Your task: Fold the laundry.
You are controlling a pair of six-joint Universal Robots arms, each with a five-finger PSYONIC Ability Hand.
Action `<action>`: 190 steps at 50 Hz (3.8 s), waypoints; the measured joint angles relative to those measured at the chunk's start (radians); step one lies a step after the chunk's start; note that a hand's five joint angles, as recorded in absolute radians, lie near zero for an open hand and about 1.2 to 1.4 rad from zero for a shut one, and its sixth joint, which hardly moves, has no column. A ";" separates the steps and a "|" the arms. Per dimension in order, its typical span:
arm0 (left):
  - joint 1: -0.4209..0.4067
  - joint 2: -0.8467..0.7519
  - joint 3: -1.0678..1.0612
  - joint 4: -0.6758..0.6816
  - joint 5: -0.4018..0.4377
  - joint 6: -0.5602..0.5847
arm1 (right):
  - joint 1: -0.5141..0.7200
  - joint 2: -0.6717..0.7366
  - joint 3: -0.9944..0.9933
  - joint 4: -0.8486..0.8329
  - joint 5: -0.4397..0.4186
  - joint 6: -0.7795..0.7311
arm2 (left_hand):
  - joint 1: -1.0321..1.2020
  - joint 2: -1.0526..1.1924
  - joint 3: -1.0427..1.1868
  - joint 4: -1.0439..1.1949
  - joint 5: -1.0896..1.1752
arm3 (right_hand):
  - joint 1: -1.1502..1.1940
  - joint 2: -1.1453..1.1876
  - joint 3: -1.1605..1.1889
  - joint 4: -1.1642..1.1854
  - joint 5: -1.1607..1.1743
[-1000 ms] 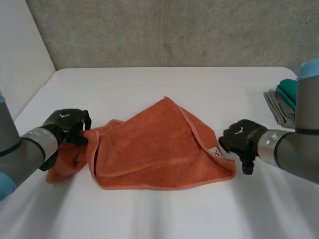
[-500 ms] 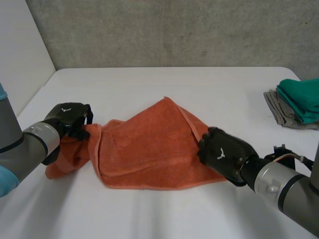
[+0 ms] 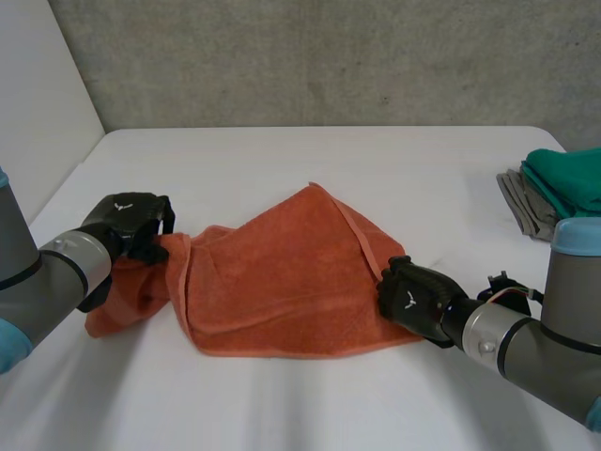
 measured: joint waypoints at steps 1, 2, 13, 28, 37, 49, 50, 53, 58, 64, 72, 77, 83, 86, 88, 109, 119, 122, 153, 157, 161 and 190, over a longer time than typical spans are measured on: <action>0.000 0.000 0.000 0.000 0.000 0.000 | 0.000 0.006 -0.004 -0.006 0.000 0.000 | 0.000 0.000 0.000 0.000 0.000 | 0.001 0.003 0.002 0.002 0.001; 0.000 0.001 0.000 0.000 0.001 0.000 | 0.001 0.014 -0.009 -0.014 0.000 0.000 | 0.000 0.000 0.000 0.000 0.000 | 0.025 0.032 0.030 0.028 0.027; 0.002 0.009 -0.003 0.000 0.002 0.000 | 0.001 0.059 -0.049 -0.047 0.003 0.001 | 0.000 0.000 0.000 0.000 0.000 | 0.462 0.547 0.543 0.546 0.545; 0.004 0.071 -0.006 -0.004 0.002 -0.003 | 0.002 -0.082 -0.100 0.050 0.103 0.309 | 0.000 0.000 0.000 0.000 0.000 | 0.534 0.644 0.654 0.658 0.656; 0.002 0.085 -0.004 -0.005 0.005 -0.007 | 0.001 -0.136 -0.093 0.150 0.135 0.561 | 0.000 -0.001 0.000 -0.001 0.000 | -0.002 -0.010 -0.016 -0.016 0.005; -0.016 0.079 0.011 -0.004 0.002 -0.011 | 0.002 -0.130 0.032 0.077 0.124 0.833 | 0.000 -0.001 0.000 -0.001 0.000 | -0.013 -0.022 -0.031 -0.034 -0.013; -0.016 0.079 0.012 -0.003 0.002 -0.010 | 0.002 -0.129 0.037 0.062 0.123 0.841 | 0.000 -0.001 0.000 -0.001 0.000 | -0.013 -0.022 -0.031 -0.034 -0.013; -0.018 0.077 0.017 -0.003 0.001 -0.010 | 0.001 -0.126 0.049 0.008 0.121 0.844 | 0.000 -0.001 0.000 -0.001 0.000 | -0.013 -0.022 -0.029 -0.033 -0.010; -0.014 0.072 0.032 -0.002 -0.001 -0.008 | -0.001 -0.119 0.058 -0.064 0.121 0.747 | 0.000 -0.001 0.000 -0.001 0.000 | -0.013 -0.023 -0.032 -0.035 -0.014; -0.005 0.059 0.049 -0.002 -0.002 -0.008 | -0.018 -0.088 0.054 -0.078 0.116 0.510 | 0.000 -0.001 0.000 -0.001 0.000 | -0.013 -0.023 -0.032 -0.035 -0.014; -0.003 0.047 0.056 -0.002 -0.002 -0.009 | -0.042 -0.038 0.047 -0.083 0.093 0.360 | 0.000 -0.001 0.000 -0.001 0.000 | -0.013 -0.023 -0.032 -0.035 -0.014; -0.004 0.043 0.057 -0.002 -0.002 -0.009 | -0.055 -0.016 0.045 -0.107 0.035 0.317 | 0.000 -0.001 0.000 -0.001 0.000 | -0.013 -0.022 -0.029 -0.033 -0.011; -0.004 0.039 0.059 -0.002 -0.002 -0.008 | -0.069 0.003 0.041 -0.123 -0.014 0.297 | 0.000 -0.001 0.000 -0.001 0.000 | -0.013 -0.022 -0.029 -0.033 -0.010; -0.004 0.039 0.061 -0.002 -0.002 -0.008 | -0.071 0.013 0.037 -0.125 -0.020 0.291 | 0.000 -0.001 0.000 -0.001 0.000 | -0.013 -0.022 -0.029 -0.033 -0.010; -0.005 0.038 0.062 -0.002 -0.002 -0.008 | -0.072 0.018 0.034 -0.125 -0.021 0.289 | 0.000 -0.001 0.000 -0.001 0.000 | -0.013 -0.022 -0.029 -0.033 -0.010; -0.008 0.037 0.066 -0.002 -0.001 -0.006 | -0.069 0.071 -0.026 -0.121 -0.014 0.304 | 0.000 -0.001 0.000 -0.001 0.000 | 0.206 0.269 0.273 0.276 0.262; -0.007 0.037 0.062 -0.003 -0.002 -0.007 | -0.066 0.098 -0.036 -0.120 -0.011 0.305 | 0.000 -0.001 0.000 -0.001 0.000 | 0.208 0.263 0.262 0.261 0.262; -0.007 0.037 0.062 -0.003 -0.002 -0.007 | -0.066 0.101 -0.037 -0.119 -0.010 0.306 | 0.000 -0.001 0.000 -0.001 0.000 | 0.340 0.451 0.437 0.437 0.432; -0.013 0.120 -0.015 -0.110 0.006 0.004 | -0.144 -0.075 -0.165 0.582 0.227 0.607 | 0.000 -0.002 -0.002 -0.001 0.000 | 0.473 0.645 0.654 0.659 0.646; -0.013 0.117 -0.020 -0.132 0.008 0.007 | -0.144 -0.087 -0.169 0.590 0.226 0.603 | 0.000 -0.002 -0.002 -0.001 0.000 | 0.473 0.645 0.654 0.659 0.646; -0.016 0.078 -0.001 -0.121 0.007 0.008 | -0.132 -0.068 -0.196 0.514 0.220 0.626 | 0.000 -0.002 -0.002 -0.001 0.000 | 0.478 0.645 0.654 0.660 0.646; -0.061 -0.052 0.494 0.499 -0.212 -0.250 | 0.035 -0.051 -0.833 -0.172 0.363 1.048 | 0.000 0.000 0.000 0.000 0.000 | 0.491 0.645 0.654 0.660 0.647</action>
